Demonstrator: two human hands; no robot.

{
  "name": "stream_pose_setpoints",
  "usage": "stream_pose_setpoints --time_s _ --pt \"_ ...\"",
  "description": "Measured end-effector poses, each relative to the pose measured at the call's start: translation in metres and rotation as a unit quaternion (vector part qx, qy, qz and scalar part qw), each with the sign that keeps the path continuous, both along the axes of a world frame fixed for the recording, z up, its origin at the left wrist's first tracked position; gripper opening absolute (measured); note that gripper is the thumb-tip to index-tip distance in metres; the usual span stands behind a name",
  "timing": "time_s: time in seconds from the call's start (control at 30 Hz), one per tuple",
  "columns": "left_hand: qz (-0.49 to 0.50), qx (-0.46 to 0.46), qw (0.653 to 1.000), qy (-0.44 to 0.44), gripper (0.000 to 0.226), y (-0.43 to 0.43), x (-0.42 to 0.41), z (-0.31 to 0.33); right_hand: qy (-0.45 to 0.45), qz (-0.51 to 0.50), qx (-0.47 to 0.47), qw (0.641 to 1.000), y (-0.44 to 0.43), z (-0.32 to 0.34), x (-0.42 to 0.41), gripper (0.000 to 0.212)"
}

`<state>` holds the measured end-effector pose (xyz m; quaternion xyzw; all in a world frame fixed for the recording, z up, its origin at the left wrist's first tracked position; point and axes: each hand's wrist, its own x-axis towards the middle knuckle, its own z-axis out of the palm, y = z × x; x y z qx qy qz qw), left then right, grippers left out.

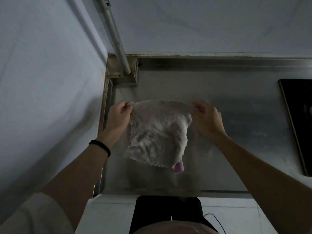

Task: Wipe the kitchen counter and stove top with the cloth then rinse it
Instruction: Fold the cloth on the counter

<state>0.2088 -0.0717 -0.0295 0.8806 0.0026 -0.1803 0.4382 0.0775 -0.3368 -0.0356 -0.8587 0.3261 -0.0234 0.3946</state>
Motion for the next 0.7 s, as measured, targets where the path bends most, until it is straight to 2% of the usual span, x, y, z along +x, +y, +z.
stream_pose_setpoints --time_s 0.03,0.13,0.2,0.27,0.33,0.43,0.47,0.6,0.7 --pt "0.002 0.004 1.000 -0.018 0.025 0.000 -0.002 -0.001 -0.008 -0.003 -0.009 1.000 0.006 0.000 -0.001 0.027" --pt "-0.034 0.034 0.997 -0.068 0.031 0.009 -0.029 -0.008 -0.013 0.041 -0.045 0.998 0.037 -0.004 -0.027 0.019" --pt "-0.121 0.086 0.987 -0.062 0.040 0.022 -0.059 -0.018 0.017 0.113 -0.042 0.993 0.063 -0.009 -0.057 0.013" --pt "-0.173 0.144 0.974 -0.030 0.049 0.034 -0.087 -0.031 0.070 0.142 -0.041 0.987 0.085 -0.017 -0.087 0.009" --pt "-0.145 0.161 0.976 0.019 0.054 0.042 -0.108 -0.041 0.136 0.109 -0.026 0.984 0.102 -0.024 -0.105 0.021" --pt "-0.103 0.180 0.976 0.061 0.055 0.049 -0.121 -0.053 0.238 0.041 -0.003 0.970 0.119 -0.032 -0.113 0.062" --pt "-0.091 0.182 0.977 0.063 0.052 0.051 -0.121 -0.055 0.258 0.035 -0.014 0.965 0.122 -0.034 -0.112 0.065" --pt "-0.082 0.222 0.971 0.032 0.022 0.060 -0.113 -0.059 0.274 0.017 -0.057 0.960 0.123 -0.037 -0.105 0.031" --pt "-0.092 0.178 0.979 0.030 0.013 0.067 -0.114 -0.059 0.254 -0.025 -0.046 0.966 0.116 -0.036 -0.106 0.016"
